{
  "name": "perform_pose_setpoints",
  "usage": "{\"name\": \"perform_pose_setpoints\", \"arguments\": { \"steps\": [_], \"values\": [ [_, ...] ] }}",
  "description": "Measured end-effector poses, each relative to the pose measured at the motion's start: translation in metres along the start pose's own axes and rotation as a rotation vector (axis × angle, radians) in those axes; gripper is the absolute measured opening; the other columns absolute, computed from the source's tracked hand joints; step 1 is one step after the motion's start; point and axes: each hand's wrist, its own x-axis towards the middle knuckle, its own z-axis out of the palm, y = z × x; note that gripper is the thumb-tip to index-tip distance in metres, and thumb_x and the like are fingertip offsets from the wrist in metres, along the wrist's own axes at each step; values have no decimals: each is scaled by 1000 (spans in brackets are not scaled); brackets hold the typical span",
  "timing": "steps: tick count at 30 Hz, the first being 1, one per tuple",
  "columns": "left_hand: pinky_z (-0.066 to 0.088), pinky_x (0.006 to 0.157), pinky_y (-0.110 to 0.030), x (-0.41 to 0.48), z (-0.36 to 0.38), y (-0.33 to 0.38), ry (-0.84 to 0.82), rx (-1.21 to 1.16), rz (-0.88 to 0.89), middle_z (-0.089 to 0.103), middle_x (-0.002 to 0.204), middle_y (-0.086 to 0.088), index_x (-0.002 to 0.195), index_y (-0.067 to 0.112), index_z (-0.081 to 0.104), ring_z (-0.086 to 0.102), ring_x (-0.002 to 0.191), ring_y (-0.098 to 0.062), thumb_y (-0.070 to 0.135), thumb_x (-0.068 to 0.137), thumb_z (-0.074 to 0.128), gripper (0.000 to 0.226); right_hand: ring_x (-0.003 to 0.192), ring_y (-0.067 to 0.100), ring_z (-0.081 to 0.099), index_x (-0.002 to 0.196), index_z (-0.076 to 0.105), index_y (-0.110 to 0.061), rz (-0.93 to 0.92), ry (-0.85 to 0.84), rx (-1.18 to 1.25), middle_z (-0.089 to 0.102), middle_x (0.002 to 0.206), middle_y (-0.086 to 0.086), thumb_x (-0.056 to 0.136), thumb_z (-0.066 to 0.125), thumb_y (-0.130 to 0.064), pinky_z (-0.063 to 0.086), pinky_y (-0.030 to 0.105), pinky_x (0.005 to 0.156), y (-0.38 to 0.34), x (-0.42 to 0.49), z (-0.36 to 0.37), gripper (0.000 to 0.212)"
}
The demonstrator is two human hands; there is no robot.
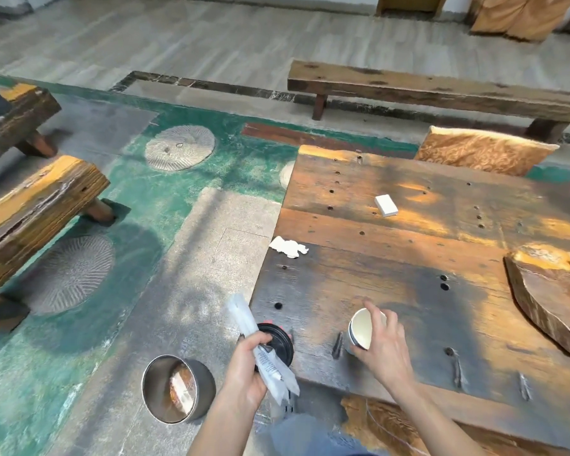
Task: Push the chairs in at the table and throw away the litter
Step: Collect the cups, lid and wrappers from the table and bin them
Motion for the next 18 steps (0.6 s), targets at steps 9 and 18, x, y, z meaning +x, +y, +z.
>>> {"name": "perform_pose_setpoints", "arguments": {
  "steps": [9, 18],
  "values": [
    [59, 55, -39, 41, 45, 63, -117, 109, -69, 70, 90, -23, 109, 1, 62, 66, 75, -35, -4, 87, 54, 24, 144, 33, 33, 156, 5, -50, 227, -88, -106, 12, 160, 0, 59, 79, -75, 44, 59, 100, -34, -3, -34, 124],
    [48, 64, -36, 84, 45, 118, -151, 259, -151, 61, 72, -10, 92, 7, 59, 55, 59, -21, -1, 80, 58, 15, 124, 15, 48, 127, 56, -14, -98, 266, 138, 49, 134, -1, 83, 67, -4, 32, 17, 100, -125, 57, -40, 47]
  ]
}}
